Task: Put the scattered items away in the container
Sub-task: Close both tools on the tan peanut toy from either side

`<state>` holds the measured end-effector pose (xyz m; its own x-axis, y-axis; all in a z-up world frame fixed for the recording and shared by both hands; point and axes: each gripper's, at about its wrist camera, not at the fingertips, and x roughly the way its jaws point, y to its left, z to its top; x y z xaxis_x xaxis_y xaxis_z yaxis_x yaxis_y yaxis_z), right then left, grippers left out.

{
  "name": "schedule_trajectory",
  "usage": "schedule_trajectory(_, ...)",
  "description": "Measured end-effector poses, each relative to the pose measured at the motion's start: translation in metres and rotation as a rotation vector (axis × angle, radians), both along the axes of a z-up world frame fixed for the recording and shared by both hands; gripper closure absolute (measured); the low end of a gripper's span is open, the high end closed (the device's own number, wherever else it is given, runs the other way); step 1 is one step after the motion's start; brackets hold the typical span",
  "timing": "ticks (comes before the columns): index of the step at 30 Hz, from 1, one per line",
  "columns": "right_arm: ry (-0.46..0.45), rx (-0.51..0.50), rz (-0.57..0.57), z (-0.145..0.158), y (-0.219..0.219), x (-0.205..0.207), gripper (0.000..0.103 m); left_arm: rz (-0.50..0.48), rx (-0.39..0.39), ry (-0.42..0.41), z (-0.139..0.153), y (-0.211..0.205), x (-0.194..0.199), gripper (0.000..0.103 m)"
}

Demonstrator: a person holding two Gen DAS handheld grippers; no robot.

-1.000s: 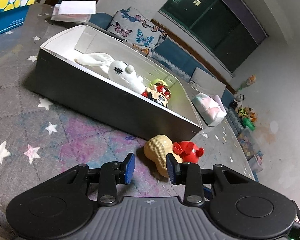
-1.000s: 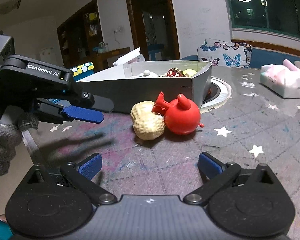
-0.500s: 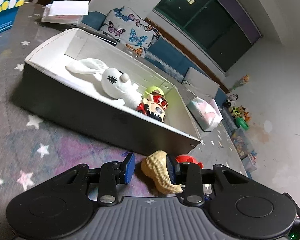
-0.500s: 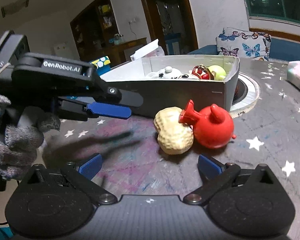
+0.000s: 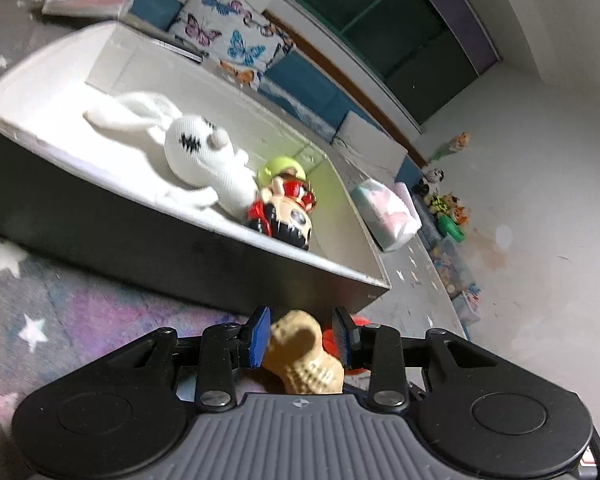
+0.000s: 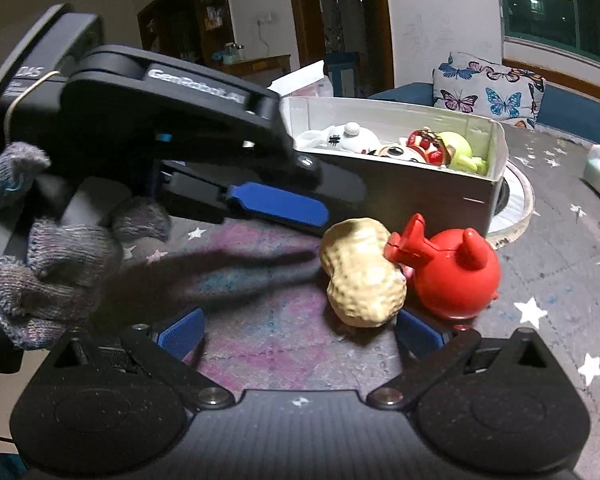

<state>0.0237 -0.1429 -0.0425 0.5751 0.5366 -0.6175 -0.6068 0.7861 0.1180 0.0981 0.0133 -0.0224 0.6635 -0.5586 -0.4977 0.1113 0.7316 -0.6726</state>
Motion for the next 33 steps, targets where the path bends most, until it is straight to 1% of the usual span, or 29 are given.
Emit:
schedule_trajectory(5,-0.01,-0.017,-0.014,-0.001,0.003,-0.001,0.0,-0.014,-0.029,0.011,-0.004,0.008,-0.002,0.067)
schedule_trajectory(11,-0.013,-0.03,0.028,-0.001,0.005,-0.004,0.0,-0.03,-0.052,0.017,-0.005,0.019,-0.01,0.067)
schedule_trajectory(15,-0.017,-0.044,0.001,-0.003,0.005,-0.001,0.0,0.003,-0.038,-0.01,-0.001,0.025,-0.006,0.067)
schedule_trajectory(19,-0.025,-0.045,-0.011,-0.002,0.006,0.003,0.0,-0.002,-0.029,-0.018,-0.001,0.022,0.005,0.067)
schedule_trajectory(23,-0.049,-0.06,0.006,-0.002,0.013,0.003,0.0,-0.017,-0.036,-0.004,-0.007,0.016,0.012,0.067)
schedule_trajectory(29,-0.05,-0.047,0.048,-0.001,0.017,-0.001,0.001,-0.035,-0.053,0.018,-0.013,0.017,0.004,0.067)
schedule_trajectory(33,-0.048,-0.047,0.085,0.0,0.019,-0.006,0.006,-0.025,-0.054,0.038,-0.015,0.023,-0.007,0.067)
